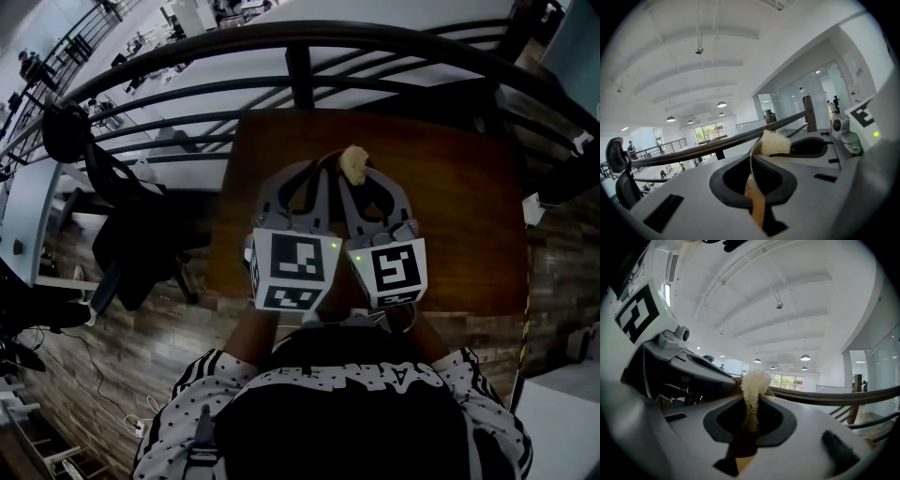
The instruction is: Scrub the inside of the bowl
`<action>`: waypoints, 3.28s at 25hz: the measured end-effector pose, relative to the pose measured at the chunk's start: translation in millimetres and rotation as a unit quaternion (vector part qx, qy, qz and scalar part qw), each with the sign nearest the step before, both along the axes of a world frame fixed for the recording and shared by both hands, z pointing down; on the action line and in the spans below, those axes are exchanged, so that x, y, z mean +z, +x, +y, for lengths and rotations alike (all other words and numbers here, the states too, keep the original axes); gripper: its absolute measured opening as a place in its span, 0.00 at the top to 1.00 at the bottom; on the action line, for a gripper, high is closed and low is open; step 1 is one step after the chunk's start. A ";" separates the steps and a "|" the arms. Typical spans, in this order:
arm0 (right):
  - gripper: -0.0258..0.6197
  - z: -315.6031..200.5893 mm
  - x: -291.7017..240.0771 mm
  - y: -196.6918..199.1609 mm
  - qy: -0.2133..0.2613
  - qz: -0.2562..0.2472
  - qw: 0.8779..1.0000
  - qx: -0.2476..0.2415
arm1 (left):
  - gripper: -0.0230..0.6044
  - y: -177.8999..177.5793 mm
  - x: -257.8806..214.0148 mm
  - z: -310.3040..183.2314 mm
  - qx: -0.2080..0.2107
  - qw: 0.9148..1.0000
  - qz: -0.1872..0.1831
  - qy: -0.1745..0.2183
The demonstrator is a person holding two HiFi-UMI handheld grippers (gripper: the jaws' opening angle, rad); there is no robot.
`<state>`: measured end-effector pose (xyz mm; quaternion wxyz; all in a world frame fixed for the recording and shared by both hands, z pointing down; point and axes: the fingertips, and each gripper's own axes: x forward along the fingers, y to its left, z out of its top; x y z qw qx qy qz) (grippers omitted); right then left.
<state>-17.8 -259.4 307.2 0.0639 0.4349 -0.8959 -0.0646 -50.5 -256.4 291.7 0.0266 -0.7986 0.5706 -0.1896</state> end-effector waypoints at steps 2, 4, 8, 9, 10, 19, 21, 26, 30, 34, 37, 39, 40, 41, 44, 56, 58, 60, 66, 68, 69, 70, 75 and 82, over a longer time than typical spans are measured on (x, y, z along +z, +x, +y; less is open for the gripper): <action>0.86 -0.4 -3.5 0.6 0.005 -0.002 1.000 -0.012 | 0.92 2.0 -3.8 -0.4 -0.001 1.000 0.000 0.004; 0.86 1.9 -7.0 -3.0 0.012 -0.003 0.999 -0.029 | 0.92 0.0 -7.9 1.6 -0.004 1.000 0.001 0.008; 0.86 5.4 -15.6 -5.9 0.026 -0.010 0.997 -0.072 | 0.92 1.3 -19.1 3.3 -0.002 1.000 0.006 0.018; 0.86 6.2 -17.8 -6.2 0.029 -0.010 0.996 -0.081 | 0.92 2.2 -21.6 3.6 -0.002 1.000 0.008 0.019; 0.86 7.8 -19.5 -7.8 0.032 -0.006 0.995 -0.090 | 0.92 1.9 -23.4 4.7 -0.003 1.000 0.010 0.020; 0.86 25.0 -23.1 -21.9 0.051 0.033 0.987 -0.151 | 0.92 -0.1 -30.1 11.9 -0.015 0.999 0.006 0.028; 0.86 27.7 -23.1 -23.2 0.050 0.032 0.985 -0.159 | 0.92 -1.0 -31.3 13.5 -0.017 0.999 0.004 0.030; 0.86 31.2 -21.6 -28.4 0.050 0.044 0.983 -0.169 | 0.92 -5.9 -31.3 14.5 -0.020 0.999 0.008 0.030; 0.86 33.1 -19.2 -38.8 0.047 0.049 0.983 -0.173 | 0.92 -15.9 -29.5 13.5 -0.023 0.999 0.011 0.028; 0.86 37.6 -15.4 -47.2 0.044 0.057 0.980 -0.188 | 0.92 -24.5 -29.9 12.7 -0.026 0.999 0.017 0.028; 0.86 42.0 -13.7 -50.8 0.045 0.065 0.977 -0.200 | 0.92 -28.2 -32.3 12.4 -0.030 0.999 0.020 0.029; 0.86 44.0 -13.3 -51.8 0.045 0.068 0.975 -0.205 | 0.92 -29.1 -34.0 12.1 -0.032 0.999 0.022 0.030; 0.86 44.6 -13.3 -52.0 0.046 0.069 0.975 -0.207 | 0.92 -29.2 -34.7 11.9 -0.033 0.999 0.022 0.031; 0.86 45.1 -13.5 -52.4 0.047 0.070 0.974 -0.209 | 0.92 -29.6 -35.4 11.7 -0.033 0.999 0.023 0.031; 0.86 46.7 -13.5 -54.4 0.050 0.073 0.973 -0.215 | 0.92 -31.4 -36.6 12.4 -0.032 0.999 0.028 0.032; 0.86 61.9 -11.8 -65.5 0.078 0.106 0.960 -0.247 | 0.92 -41.5 -40.1 19.4 -0.025 0.999 0.031 0.032; 0.86 65.4 -10.8 -66.2 0.082 0.114 0.956 -0.256 | 0.92 -42.7 -39.9 20.5 -0.024 0.999 0.033 0.031; 0.86 67.3 -9.7 -66.5 0.084 0.120 0.953 -0.265 | 0.92 -43.7 -39.1 20.6 -0.023 0.999 0.034 0.028; 0.86 71.7 -5.5 -67.8 0.082 0.131 0.946 -0.285 | 0.92 -48.3 -35.1 19.8 -0.023 0.999 0.039 0.016; 0.86 74.6 -4.3 -66.9 0.082 0.135 0.943 -0.292 | 0.92 -49.3 -33.9 20.9 -0.022 0.999 0.042 0.011; 0.86 75.7 -3.9 -66.8 0.081 0.138 0.942 -0.295 | 0.92 -49.9 -33.5 21.2 -0.022 0.999 0.043 0.010; 0.86 76.4 -3.6 -66.9 0.082 0.140 0.941 -0.297 | 0.92 -50.6 -33.3 21.3 -0.021 0.999 0.043 0.008; 0.86 80.0 0.3 -65.4 0.092 0.162 0.935 -0.302 | 0.92 -51.5 -29.1 22.6 -0.014 0.999 0.047 -0.001; 0.86 77.7 5.2 -61.1 0.111 0.199 0.930 -0.290 | 0.92 -49.7 -25.7 21.5 -0.007 0.999 0.046 -0.006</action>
